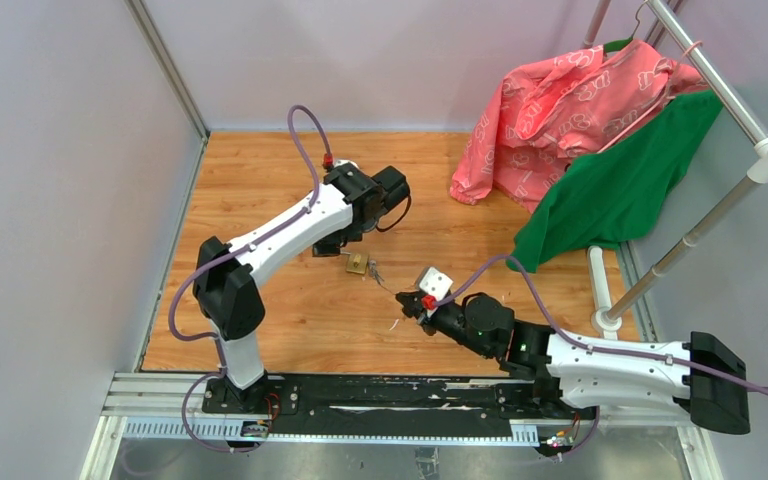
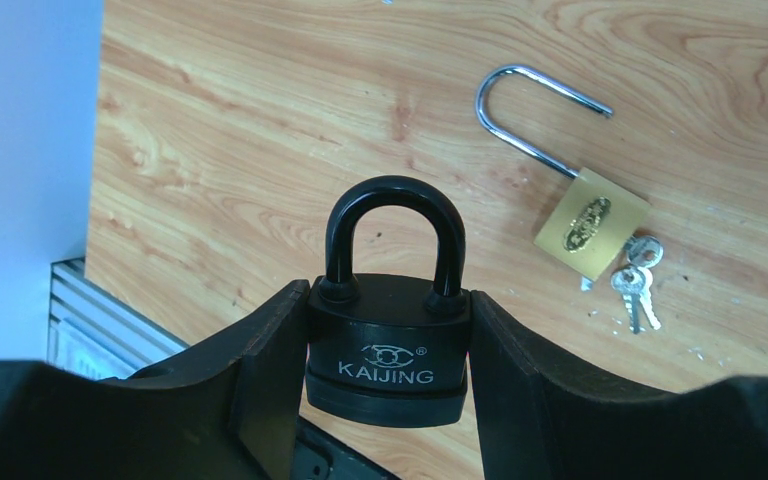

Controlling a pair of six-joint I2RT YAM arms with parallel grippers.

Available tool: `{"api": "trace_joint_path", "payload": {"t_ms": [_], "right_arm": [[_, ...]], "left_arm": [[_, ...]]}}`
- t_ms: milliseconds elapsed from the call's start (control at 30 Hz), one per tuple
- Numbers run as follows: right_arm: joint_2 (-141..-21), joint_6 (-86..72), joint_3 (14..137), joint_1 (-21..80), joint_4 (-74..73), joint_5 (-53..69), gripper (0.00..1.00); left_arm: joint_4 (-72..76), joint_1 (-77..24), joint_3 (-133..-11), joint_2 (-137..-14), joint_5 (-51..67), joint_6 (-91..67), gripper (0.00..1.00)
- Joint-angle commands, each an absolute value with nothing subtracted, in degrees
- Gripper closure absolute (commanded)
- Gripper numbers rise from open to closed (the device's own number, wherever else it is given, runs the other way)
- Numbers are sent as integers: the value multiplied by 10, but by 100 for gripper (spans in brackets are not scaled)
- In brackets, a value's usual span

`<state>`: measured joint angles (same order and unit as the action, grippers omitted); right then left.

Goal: Unlock with the key

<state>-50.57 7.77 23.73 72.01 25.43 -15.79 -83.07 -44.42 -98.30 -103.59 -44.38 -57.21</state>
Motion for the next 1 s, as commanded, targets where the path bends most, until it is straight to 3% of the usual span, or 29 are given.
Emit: {"api": "trace_joint_path", "payload": {"t_ms": [0,200,300,533,767,967], "right_arm": [[-524,-30,275,696,271,-95,100],[-535,-50,298,687,274,-73,100],[-548,-7,316,687,260,-84,100],[-614,147,387,690,181,-82,100],[-672,391,400,732,191,-98,100],[-725,491,419,764,200,-117,100]], "left_arm": [[-811,-438,-990,-1001,-426,-556,91],[-804,-405,-998,-991,-323,-550,94],[-807,-375,-998,-1001,-245,-540,100],[-811,-360,-961,-1020,-168,-550,100],[-813,-349,-942,-1025,-115,-568,100],[-828,-333,-935,-1026,-86,-587,100]]}}
